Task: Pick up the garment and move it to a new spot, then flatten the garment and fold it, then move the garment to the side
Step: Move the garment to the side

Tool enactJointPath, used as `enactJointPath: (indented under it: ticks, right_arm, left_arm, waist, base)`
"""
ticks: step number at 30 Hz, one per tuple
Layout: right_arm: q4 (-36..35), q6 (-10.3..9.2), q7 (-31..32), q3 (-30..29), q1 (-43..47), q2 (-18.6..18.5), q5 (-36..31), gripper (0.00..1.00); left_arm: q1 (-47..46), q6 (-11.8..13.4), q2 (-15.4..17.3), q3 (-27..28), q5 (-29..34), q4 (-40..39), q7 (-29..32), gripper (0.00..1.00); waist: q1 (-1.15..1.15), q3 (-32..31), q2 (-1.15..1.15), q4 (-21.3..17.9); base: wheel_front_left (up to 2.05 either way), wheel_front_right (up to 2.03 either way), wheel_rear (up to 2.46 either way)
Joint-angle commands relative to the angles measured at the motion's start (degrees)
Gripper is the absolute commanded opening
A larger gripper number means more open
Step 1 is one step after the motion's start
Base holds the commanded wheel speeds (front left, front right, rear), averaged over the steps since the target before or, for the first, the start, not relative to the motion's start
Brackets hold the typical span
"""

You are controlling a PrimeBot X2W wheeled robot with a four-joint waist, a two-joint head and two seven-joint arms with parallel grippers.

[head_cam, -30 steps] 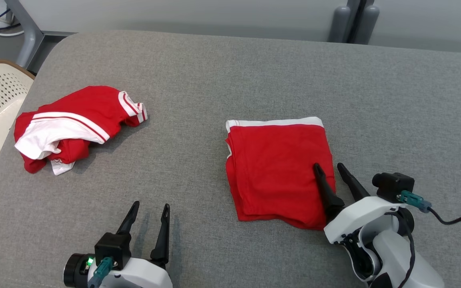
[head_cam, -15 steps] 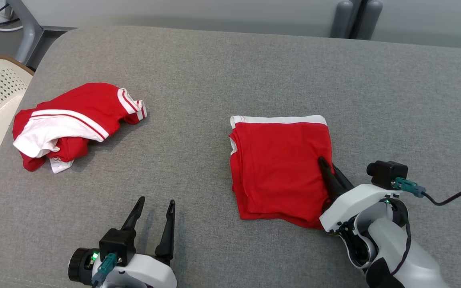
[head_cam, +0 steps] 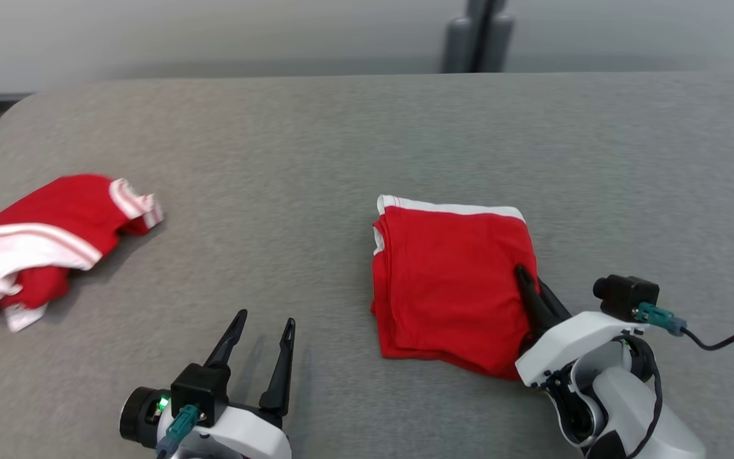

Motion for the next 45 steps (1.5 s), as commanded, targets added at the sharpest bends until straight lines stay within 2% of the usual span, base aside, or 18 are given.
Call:
enactJointPath:
  ticks: [1, 6, 11, 16, 21, 27, 33, 38, 43, 44, 45]
  right_arm:
    - [-0.23, 0.01, 0.01, -0.09, 0.91, -0.49, -0.54, 0.0]
    - [0.01, 0.01, 0.01, 0.75, 1.96, -0.5, -1.92, 0.0]
    - [-0.2, 0.01, 0.01, 0.56, 2.54, -0.42, -2.68, 0.0]
    - [-0.65, 0.01, 0.01, 1.23, 2.69, -0.36, -2.68, 0.0]
    - [-0.77, 0.01, 0.01, 1.17, 2.22, -0.37, -3.41, 0.0]
    - [-1.13, 0.01, 0.01, -0.26, 0.74, -0.39, -5.86, 0.0]
    - [0.0, 0.0, 0.01, -3.69, -4.16, -2.58, -12.12, 0.0]
    - [3.45, 0.0, 0.01, -8.62, -9.42, -6.46, -17.56, 0.0]
    - [9.77, 0.0, 0.01, -18.02, -15.27, -12.02, -23.32, 0.0]
    - [9.77, 0.0, 0.01, -18.02, -15.27, -12.02, -23.32, 0.0]
    - [10.87, 0.0, 0.01, -20.42, -16.21, -13.11, -25.0, 0.0]
  left_arm:
    - [0.05, -0.19, 0.23, -0.22, 0.17, -0.32, -0.09, 1.0]
    - [0.56, -0.33, 0.22, -1.12, -0.12, -0.98, -0.09, 1.0]
    - [-0.23, -1.07, 0.23, -1.78, 0.92, -0.84, -0.09, 1.0]
    - [-0.76, -1.88, 0.25, -2.28, 1.5, -1.16, -0.09, 1.0]
    - [-1.19, -2.71, 0.26, -3.36, 2.15, -1.75, -0.09, 1.0]
    - [-1.65, -3.16, 0.21, -3.36, 3.29, -1.92, -0.09, 1.0]
    - [-3.29, -4.15, 0.29, -2.66, 5.23, -2.01, -0.09, 1.0]
    - [-4.77, -4.78, 1.16, -2.08, 6.79, -2.23, -0.08, 1.0]
    - [-6.25, -5.28, 2.34, -2.24, 8.2, -3.61, -0.08, 1.0]
    - [-6.25, -5.28, 2.34, -2.24, 8.2, -3.61, -0.08, 1.0]
    - [-6.47, -5.17, 2.61, -1.99, 8.3, -4.12, -0.09, 1.0]
  waist:
    - [0.0, -1.86, 0.0, -5.47]
    - [0.0, -2.66, 0.0, -14.38]
    - [0.0, -2.58, 0.0, -21.17]
    - [0.0, -1.93, 0.0, -25.39]
    - [0.0, -0.67, 0.0, -27.33]
    - [0.0, 1.51, 0.0, -27.33]
    - [0.0, 4.95, 0.0, -24.38]
    - [0.0, 8.17, 0.0, -20.26]
    - [0.0, 11.01, 0.0, -15.43]
    - [0.0, 11.01, 0.0, -15.43]
    - [0.0, 11.5, 0.0, -14.67]
  base:
    - [0.0, 0.0, 0.0]
    - [0.0, 0.0, 0.0]
    - [0.0, 0.0, 0.0]
    - [0.0, 0.0, 0.0]
    - [0.0, 0.0, 0.0]
    - [0.0, 0.0, 0.0]
    - [0.0, 0.0, 0.0]
    - [0.0, 0.0, 0.0]
    - [0.0, 0.0, 0.0]
    - [0.0, 0.0, 0.0]
    - [0.0, 0.0, 0.0]
